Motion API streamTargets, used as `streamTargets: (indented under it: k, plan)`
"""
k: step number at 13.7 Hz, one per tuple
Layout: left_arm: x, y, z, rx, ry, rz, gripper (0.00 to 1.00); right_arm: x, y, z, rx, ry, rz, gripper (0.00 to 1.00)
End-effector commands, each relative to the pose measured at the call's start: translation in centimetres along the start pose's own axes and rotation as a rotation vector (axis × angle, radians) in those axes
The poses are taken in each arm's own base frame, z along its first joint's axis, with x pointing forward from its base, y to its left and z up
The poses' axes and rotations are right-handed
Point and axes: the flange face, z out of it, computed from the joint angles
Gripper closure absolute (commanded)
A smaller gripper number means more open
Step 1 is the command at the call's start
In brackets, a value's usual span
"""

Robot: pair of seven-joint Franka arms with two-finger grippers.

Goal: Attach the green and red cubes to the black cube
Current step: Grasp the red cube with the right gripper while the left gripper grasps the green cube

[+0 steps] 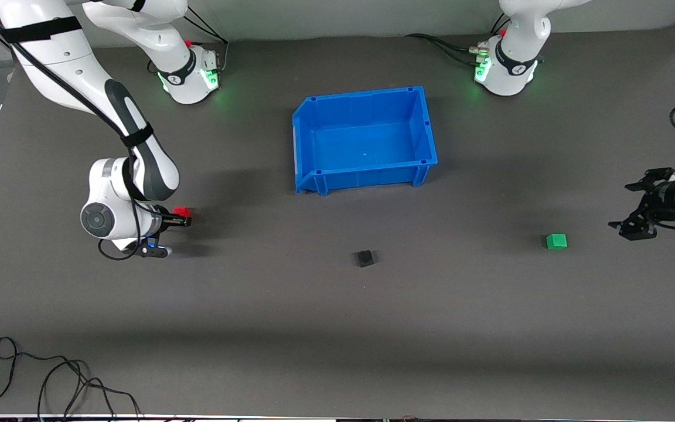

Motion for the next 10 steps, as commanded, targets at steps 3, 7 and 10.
streamTargets:
  k: [3,7,10]
  plan:
    - [-1.4,0.8,4.8,-0.121,0.064,-0.280,0.01,-0.2,0.1,-0.8,0.005,-0.036,0.014,0.78]
    - [-1.7,1.0,8.8,-0.141,0.075,-0.360,0.01,0.4,-0.5,-3.5,0.074,-0.085,0.067,0.85]
    - [-1.2,0.9,11.8,-0.174,0.094,-0.408,0.01,2.1,-1.3,-8.4,0.159,-0.113,0.180,0.85]
